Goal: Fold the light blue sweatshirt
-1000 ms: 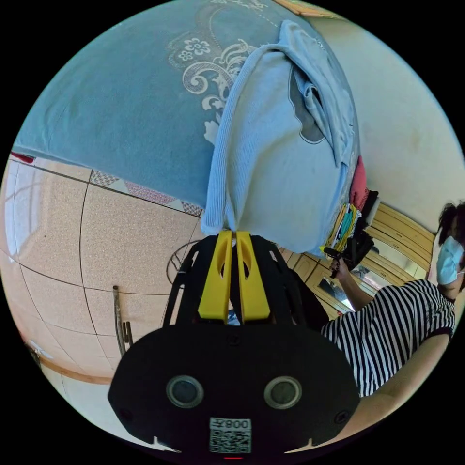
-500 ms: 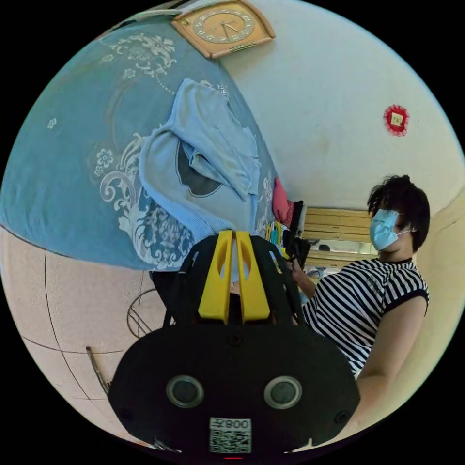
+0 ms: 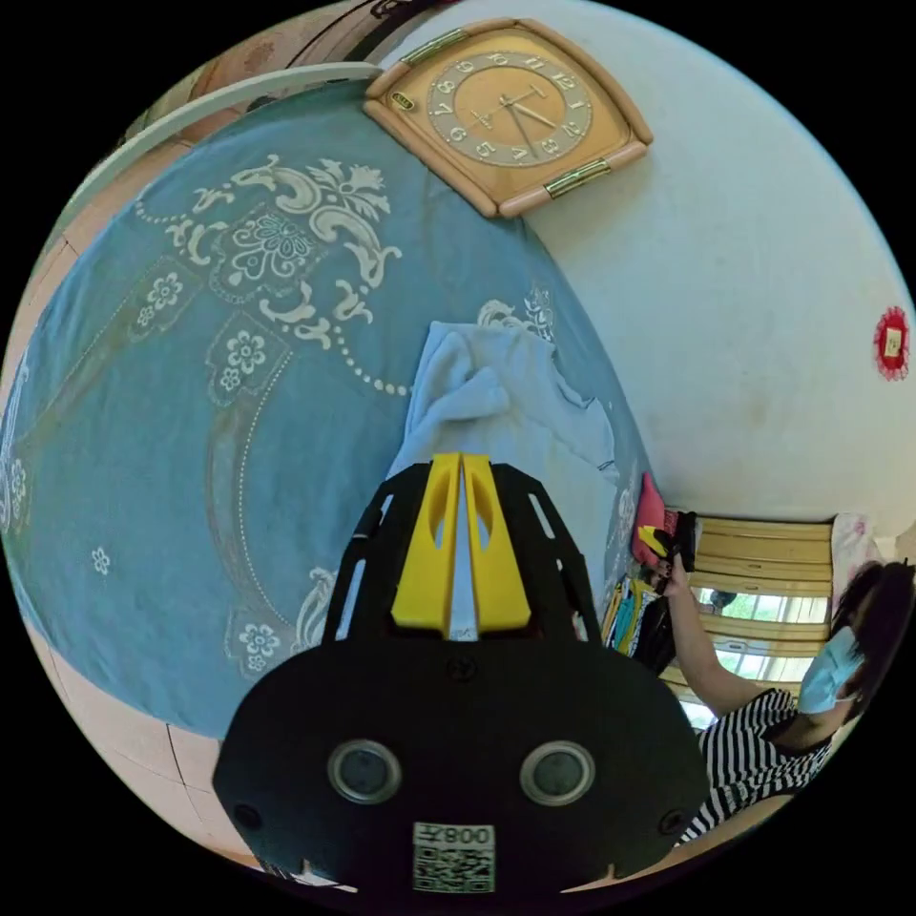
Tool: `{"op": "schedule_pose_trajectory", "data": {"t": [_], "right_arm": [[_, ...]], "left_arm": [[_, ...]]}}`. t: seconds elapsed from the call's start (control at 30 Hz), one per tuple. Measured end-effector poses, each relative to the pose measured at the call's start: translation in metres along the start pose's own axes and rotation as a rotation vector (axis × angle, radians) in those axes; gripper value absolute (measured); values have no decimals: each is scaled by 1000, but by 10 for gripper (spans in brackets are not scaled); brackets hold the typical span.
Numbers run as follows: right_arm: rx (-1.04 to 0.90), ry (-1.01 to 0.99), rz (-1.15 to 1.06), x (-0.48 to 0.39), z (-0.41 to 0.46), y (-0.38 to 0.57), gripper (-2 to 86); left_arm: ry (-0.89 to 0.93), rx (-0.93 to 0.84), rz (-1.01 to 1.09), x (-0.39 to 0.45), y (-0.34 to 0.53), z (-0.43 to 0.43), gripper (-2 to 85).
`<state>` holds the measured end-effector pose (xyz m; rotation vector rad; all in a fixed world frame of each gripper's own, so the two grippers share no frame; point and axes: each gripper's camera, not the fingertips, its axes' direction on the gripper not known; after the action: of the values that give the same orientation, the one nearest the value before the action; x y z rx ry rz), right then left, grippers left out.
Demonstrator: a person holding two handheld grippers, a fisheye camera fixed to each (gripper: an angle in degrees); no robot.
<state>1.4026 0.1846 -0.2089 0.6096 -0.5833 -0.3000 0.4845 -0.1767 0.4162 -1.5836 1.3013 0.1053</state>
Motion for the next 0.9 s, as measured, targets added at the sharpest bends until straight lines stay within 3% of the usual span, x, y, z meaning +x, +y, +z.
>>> {"op": "schedule_pose_trajectory", "data": {"t": [0.2,0.47,0.63,0.9], "right_arm": [[16,127,-39,-32,29,-10,94],[20,437,-168,-99,69,-77,108],[25,479,-146,-114,90,-107,113],[66,619,-143,-151,120,-130,98]], "left_arm": [[57,-125,99,40,21,32,48],[-302,-124,214,107,-32,27,108],[-364,-98,153,125,-53,27,116],[-285,-57,76,154,-63,24,98]]}}
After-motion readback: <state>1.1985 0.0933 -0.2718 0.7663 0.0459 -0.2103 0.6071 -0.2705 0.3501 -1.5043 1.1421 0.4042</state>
